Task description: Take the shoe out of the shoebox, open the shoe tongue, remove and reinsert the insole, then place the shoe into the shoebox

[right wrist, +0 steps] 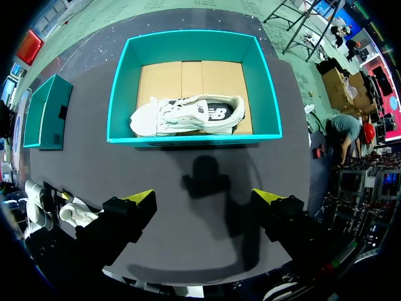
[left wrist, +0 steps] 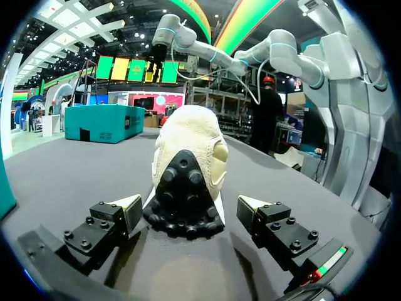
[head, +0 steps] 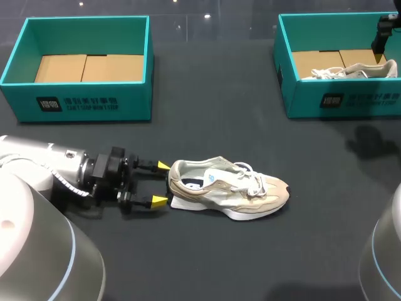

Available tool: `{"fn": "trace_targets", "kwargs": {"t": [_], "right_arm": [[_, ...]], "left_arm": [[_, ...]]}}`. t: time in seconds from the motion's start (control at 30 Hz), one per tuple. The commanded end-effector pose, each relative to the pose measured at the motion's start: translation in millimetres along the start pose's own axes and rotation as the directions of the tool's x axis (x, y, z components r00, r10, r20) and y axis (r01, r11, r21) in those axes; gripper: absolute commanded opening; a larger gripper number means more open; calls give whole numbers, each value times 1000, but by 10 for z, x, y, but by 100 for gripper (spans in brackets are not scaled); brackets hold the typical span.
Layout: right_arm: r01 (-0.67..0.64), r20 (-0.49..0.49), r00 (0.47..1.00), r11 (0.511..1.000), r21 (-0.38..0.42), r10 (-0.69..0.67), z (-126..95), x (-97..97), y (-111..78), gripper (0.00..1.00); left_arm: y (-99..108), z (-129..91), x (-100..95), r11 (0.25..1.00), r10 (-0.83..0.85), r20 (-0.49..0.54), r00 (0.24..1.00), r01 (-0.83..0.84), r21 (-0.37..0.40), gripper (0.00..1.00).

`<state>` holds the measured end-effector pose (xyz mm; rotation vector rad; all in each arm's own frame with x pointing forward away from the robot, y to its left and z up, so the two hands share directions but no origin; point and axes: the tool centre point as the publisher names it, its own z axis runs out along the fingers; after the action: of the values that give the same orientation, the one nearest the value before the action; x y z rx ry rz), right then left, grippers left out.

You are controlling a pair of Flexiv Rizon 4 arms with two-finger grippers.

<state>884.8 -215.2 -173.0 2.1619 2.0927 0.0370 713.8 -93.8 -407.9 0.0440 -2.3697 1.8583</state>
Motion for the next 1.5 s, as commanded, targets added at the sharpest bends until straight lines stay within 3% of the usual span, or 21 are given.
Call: {"fn": "trace_targets", "kwargs": {"t": [0.03, 0.73, 1.5], "right_arm": [[-1, 1, 1000, 1000, 1, 1, 1, 6, 0, 100], [-1, 1, 1000, 1000, 1, 1, 1, 6, 0, 100], [-1, 1, 1000, 1000, 1, 1, 1, 6, 0, 100]], "left_arm": [[10, 44, -29, 1000, -1, -2, 1000, 1, -1, 97], [37, 196, -154, 1000, 0, -24, 1000, 0, -6, 96], [12, 387, -64, 1000, 24, -66, 997, -25, -5, 93]]}}
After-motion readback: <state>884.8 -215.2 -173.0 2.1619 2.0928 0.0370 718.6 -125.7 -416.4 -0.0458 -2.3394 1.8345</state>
